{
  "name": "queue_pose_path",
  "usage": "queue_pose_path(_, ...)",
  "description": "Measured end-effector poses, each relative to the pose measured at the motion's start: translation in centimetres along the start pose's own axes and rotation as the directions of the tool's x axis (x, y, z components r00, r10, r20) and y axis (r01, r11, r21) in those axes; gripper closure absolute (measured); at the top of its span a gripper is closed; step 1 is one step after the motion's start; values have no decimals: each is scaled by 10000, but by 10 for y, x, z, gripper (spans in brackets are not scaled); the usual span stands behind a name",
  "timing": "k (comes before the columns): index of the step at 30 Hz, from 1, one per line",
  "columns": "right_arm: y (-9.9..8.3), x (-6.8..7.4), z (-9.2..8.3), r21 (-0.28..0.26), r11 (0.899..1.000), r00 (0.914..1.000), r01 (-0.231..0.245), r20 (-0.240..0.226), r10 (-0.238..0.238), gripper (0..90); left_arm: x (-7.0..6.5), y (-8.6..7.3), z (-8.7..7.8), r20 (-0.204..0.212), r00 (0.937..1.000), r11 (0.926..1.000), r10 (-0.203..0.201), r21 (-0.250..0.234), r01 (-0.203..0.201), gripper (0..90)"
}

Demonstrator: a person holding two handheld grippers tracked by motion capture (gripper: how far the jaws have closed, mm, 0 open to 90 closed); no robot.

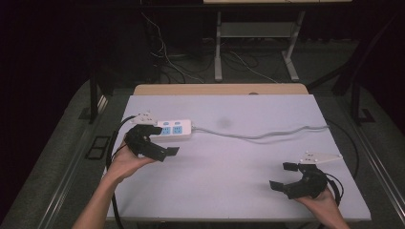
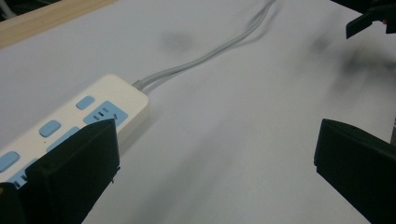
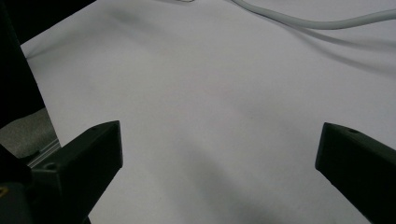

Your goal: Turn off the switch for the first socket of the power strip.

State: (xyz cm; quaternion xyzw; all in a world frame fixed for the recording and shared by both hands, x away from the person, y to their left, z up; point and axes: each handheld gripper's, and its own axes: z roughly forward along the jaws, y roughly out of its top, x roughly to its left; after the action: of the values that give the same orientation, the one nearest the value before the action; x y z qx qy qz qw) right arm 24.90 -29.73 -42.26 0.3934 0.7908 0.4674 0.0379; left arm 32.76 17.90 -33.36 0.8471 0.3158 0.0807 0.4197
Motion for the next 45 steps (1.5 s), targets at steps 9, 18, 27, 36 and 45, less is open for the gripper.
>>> queue_pose_path(9,0,1,1,28,10000,10000,62,17,-62,5,11,8,2,-207,9998,9994,81,328,-75,0)
queue_pose_path(18,0,0,1,22,10000,10000,79,19,-79,5,23,20,2,-321,9995,9991,81,427,-67,0)
queue_pose_path(27,0,0,1,28,10000,10000,77,-2,-77,5,33,28,7,-325,9993,9975,166,697,-143,0)
queue_pose_path(36,-1,0,1,71,9999,10000,80,23,-80,5,45,32,17,-332,9993,9955,147,937,-116,0)
queue_pose_path(45,-1,0,1,89,9999,9999,109,25,-109,5,58,36,25,-432,9990,9941,92,1080,-45,0)
